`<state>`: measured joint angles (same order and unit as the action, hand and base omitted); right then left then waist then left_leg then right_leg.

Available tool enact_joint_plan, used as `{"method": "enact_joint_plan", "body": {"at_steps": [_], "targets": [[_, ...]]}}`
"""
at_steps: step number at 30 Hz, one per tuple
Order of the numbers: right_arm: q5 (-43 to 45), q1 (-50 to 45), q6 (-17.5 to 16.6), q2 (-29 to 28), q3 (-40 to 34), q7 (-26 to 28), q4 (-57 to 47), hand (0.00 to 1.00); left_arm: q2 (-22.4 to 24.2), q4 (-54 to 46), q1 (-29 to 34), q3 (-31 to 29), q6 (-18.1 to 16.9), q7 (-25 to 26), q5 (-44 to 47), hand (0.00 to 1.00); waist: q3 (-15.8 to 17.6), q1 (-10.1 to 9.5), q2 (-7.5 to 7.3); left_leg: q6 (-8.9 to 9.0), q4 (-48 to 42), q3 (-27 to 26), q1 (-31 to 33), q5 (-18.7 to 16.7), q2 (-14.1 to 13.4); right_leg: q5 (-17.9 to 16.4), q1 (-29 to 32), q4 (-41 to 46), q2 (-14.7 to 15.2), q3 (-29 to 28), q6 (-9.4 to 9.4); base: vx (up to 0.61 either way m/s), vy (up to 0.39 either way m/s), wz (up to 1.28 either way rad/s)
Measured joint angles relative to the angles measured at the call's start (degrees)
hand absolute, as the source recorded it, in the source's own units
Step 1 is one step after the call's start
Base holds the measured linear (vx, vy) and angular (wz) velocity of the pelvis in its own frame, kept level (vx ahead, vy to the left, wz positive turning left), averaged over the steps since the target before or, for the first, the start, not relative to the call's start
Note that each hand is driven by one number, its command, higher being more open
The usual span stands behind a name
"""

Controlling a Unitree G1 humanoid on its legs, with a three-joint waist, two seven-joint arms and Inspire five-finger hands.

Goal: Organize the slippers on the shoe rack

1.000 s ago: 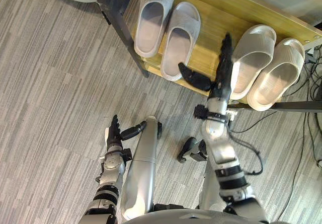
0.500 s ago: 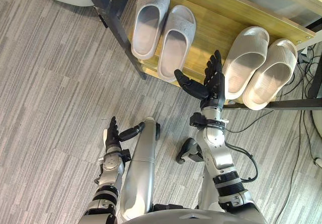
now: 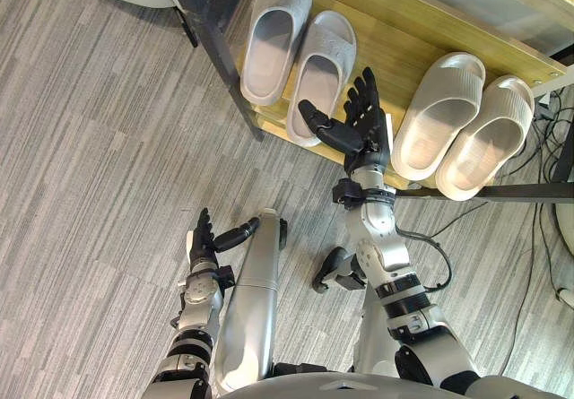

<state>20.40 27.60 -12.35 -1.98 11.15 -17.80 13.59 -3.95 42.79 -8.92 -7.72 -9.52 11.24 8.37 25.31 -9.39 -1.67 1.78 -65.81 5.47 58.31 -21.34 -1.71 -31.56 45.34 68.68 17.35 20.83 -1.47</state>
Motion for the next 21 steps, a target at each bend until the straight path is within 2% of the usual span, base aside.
{"method": "enact_joint_plan", "body": {"at_steps": [12, 21], "targets": [[2.7, 6.8, 0.0, 3.0, -1.3, -1.8, 4.0, 1.00, 0.9, 0.3, -0.1, 0.0, 0.0, 0.2, 0.0, 1.00, 0.7, -0.56, 1.29, 0.01, 0.0, 0.1, 0.0, 0.1, 0.5, -0.2, -0.3, 0.1, 0.7, 0.5, 0.15, -0.01, 0.022, 0.02], [4.4, 8.3, 0.3, 4.3, -1.7, -2.5, 5.3, 1.00, 1.3, 1.6, -0.9, 0.1, 0.1, 0.5, 0.0, 1.00, 0.7, -1.00, 1.98, 0.06, 0.0, 0.0, -0.1, 0.3, 0.7, -0.3, -0.4, 0.5, 0.9, 0.5, 0.27, 0.00, 0.000, 0.00]]}}
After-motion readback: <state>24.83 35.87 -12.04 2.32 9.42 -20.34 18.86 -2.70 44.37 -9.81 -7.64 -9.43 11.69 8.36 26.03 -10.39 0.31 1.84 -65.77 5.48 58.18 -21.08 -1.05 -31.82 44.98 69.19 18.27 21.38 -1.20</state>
